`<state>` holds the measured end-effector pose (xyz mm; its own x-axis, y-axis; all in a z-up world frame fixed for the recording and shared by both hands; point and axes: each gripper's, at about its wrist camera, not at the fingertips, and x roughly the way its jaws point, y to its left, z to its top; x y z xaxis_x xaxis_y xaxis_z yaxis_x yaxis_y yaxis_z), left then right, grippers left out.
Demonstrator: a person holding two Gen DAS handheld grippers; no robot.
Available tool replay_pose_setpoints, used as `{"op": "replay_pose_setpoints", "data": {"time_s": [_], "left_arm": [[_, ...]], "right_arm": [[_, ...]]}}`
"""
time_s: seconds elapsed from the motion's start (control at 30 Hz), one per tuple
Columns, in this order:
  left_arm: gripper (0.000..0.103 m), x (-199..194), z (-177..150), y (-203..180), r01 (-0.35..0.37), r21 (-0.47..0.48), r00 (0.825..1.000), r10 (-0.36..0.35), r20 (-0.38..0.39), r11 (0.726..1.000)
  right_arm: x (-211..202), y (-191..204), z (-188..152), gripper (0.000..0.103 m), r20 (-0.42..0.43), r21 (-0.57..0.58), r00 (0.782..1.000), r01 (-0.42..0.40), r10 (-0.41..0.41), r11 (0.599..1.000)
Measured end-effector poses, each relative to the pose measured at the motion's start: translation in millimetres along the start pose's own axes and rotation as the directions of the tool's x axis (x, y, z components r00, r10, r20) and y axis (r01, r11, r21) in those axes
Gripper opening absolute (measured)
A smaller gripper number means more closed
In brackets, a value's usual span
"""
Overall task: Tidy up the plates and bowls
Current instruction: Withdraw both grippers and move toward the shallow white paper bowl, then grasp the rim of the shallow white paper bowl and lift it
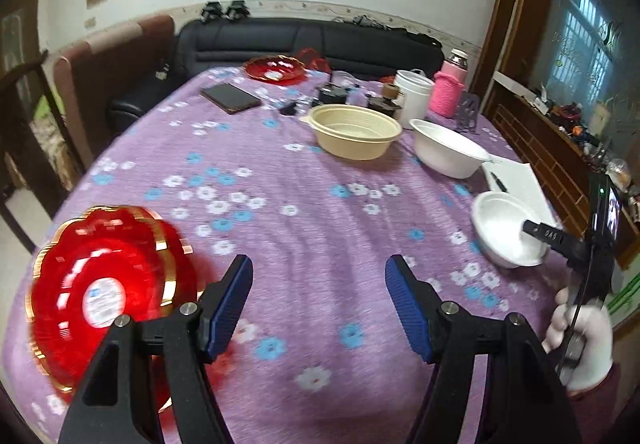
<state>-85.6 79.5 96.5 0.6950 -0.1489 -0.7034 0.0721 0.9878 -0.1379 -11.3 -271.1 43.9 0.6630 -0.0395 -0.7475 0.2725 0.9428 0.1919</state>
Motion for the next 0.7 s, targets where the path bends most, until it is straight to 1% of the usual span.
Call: {"op": "replay_pose_setpoints", "data": {"time_s": [0.07, 0.1, 0.13, 0.17, 0.23, 0.27, 0.37, 0.43, 0.5, 0.53, 0.57, 0.63, 0.7], "left_arm": [[0.068, 11.1, 4.0, -9.6, 0.021, 0.014, 1.000, -0.021, -0.011, 1.000], [0.068, 17.3, 5.8, -15.4, 0.033, 0.022, 0.999, -0.032, -0.018, 0.999], [0.068, 23.7, 8.1, -21.1, 0.042, 0.029, 0.999, -0.041, -0.026, 0.999], [0.068, 33.0, 11.2, -28.3, 0.054, 0.035, 0.998, -0.053, -0.041, 0.998], [0.068, 48.9, 15.6, -38.1, 0.080, 0.033, 0.994, -0.078, -0.074, 0.996], [0.068, 63.3, 19.5, -45.5, 0.100, 0.021, 0.989, -0.097, -0.109, 0.995], [0.068, 94.3, 28.0, -60.2, 0.147, -0.017, 0.973, -0.148, -0.175, 0.989], [0.067, 114.2, 32.9, -72.6, 0.150, -0.010, 0.967, -0.149, -0.205, 0.989], [0.061, 129.8, 37.3, -84.4, 0.153, 0.017, 0.965, -0.146, -0.216, 0.988], [0.056, 138.4, 39.4, -91.4, 0.146, 0.038, 0.965, -0.134, -0.225, 0.989], [0.053, 142.9, 42.9, -97.4, 0.144, 0.052, 0.968, -0.130, -0.214, 0.988], [0.050, 149.3, 48.6, -106.9, 0.158, 0.074, 0.966, -0.139, -0.218, 0.985], [0.050, 156.4, 52.8, -117.3, 0.167, 0.088, 0.964, -0.144, -0.223, 0.982]], "right_arm": [[1.1, 14.8, -6.0, 0.022, -0.028, -0.031, 0.997, -0.075, 0.074, 0.997], [4.4, 18.9, -8.7, 0.019, -0.055, -0.033, 0.991, -0.127, 0.125, 0.991], [6.1, 22.6, -11.7, 0.019, -0.085, -0.033, 0.981, -0.179, 0.176, 0.983], [6.9, 26.5, -14.6, 0.019, -0.107, -0.038, 0.974, -0.204, 0.199, 0.978], [6.2, 32.2, -19.0, 0.019, -0.117, -0.064, 0.975, -0.200, 0.192, 0.978], [6.0, 33.6, -20.4, 0.019, -0.121, -0.068, 0.974, -0.200, 0.190, 0.978], [9.7, 31.4, -21.8, 0.019, -0.131, -0.049, 0.970, -0.212, 0.204, 0.976], [12.9, 26.8, -22.4, 0.020, -0.140, -0.016, 0.966, -0.221, 0.217, 0.975], [16.5, 25.5, -22.4, 0.020, -0.139, -0.006, 0.965, -0.224, 0.221, 0.975], [15.8, 25.0, -21.3, 0.021, -0.132, -0.005, 0.967, -0.222, 0.219, 0.975], [17.0, 25.3, -19.5, 0.025, -0.122, -0.004, 0.967, -0.226, 0.224, 0.974], [13.4, 26.1, -18.5, 0.027, -0.099, -0.011, 0.973, -0.212, 0.210, 0.977], [14.1, 25.4, -16.9, 0.027, -0.090, -0.012, 0.977, -0.194, 0.192, 0.981]]}}
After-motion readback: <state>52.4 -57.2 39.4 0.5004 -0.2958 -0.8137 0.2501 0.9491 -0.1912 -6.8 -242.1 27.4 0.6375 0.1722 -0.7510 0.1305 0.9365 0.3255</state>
